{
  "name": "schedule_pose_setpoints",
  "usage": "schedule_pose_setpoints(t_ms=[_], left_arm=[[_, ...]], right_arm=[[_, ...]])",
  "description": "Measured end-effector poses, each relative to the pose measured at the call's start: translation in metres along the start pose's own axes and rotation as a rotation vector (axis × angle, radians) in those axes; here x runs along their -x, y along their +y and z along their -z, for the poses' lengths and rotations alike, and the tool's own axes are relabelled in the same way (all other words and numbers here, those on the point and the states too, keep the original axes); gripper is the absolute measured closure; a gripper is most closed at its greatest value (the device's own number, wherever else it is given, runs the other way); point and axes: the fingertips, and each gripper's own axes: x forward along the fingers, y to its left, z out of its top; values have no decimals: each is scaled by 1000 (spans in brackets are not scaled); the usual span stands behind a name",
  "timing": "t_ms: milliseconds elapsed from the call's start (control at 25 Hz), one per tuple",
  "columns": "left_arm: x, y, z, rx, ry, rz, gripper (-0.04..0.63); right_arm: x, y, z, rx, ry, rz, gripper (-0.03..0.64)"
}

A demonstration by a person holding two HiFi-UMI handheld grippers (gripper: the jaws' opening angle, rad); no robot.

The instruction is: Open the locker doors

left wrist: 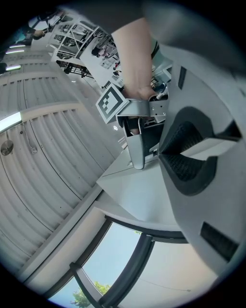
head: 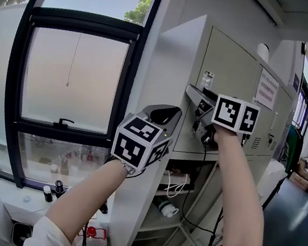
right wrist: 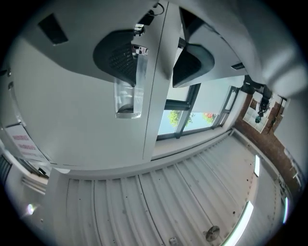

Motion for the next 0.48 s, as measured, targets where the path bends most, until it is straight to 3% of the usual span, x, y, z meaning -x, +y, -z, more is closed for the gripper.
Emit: schedule_pose_setpoints(t_ms=[160,480], left_arm=[[-1,-1,2,-5,3,-3,577],[-5,1,10,5,7,23,577]], right_arm=[[10,0,-3,-22,-16,-27,394],[31,3,-13,54,-32,7,471]])
